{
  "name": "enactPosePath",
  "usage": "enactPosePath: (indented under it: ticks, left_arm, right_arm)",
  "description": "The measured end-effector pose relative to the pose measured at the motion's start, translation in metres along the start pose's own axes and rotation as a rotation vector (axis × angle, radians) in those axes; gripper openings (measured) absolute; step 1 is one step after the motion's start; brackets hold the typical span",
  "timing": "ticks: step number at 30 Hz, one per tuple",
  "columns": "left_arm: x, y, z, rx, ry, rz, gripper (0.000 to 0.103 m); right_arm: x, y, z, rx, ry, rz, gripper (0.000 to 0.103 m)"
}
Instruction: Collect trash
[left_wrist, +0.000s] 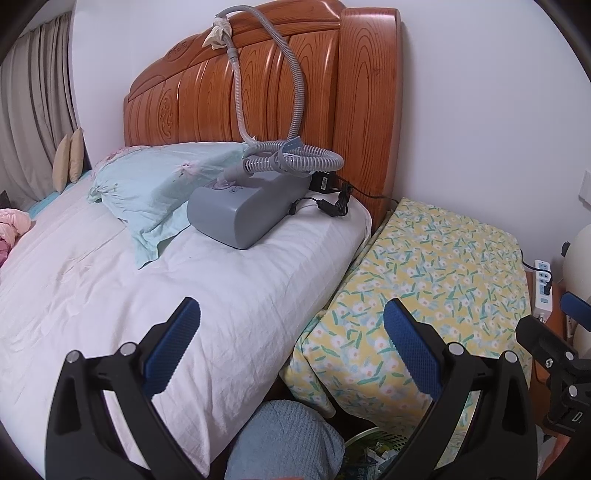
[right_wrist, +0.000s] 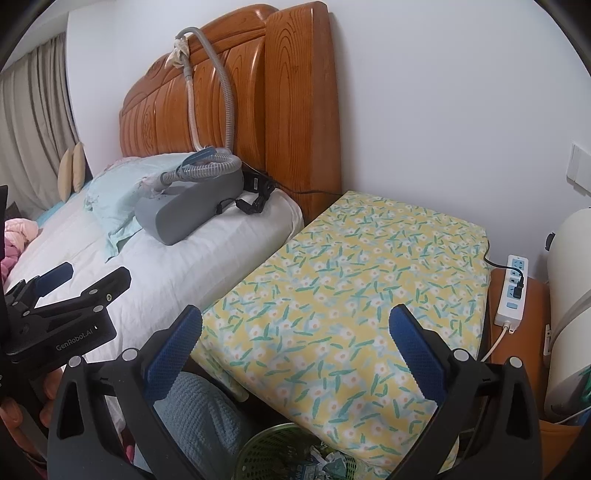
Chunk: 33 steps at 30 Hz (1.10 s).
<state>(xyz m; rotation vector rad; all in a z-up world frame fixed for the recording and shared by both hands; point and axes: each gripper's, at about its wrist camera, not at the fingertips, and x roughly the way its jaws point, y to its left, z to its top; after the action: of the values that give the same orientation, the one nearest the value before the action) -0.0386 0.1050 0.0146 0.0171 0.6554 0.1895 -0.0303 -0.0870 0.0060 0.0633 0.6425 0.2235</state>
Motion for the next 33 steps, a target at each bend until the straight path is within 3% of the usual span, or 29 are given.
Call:
enactPosePath:
  ticks: [33]
  left_arm:
    - [0.003,0.001,-0.001,-0.004,0.012,0.005,0.095]
  right_arm:
    - [0.0035,-0.0026,-0.0023,-0.016,0.012,-0.003,0.101]
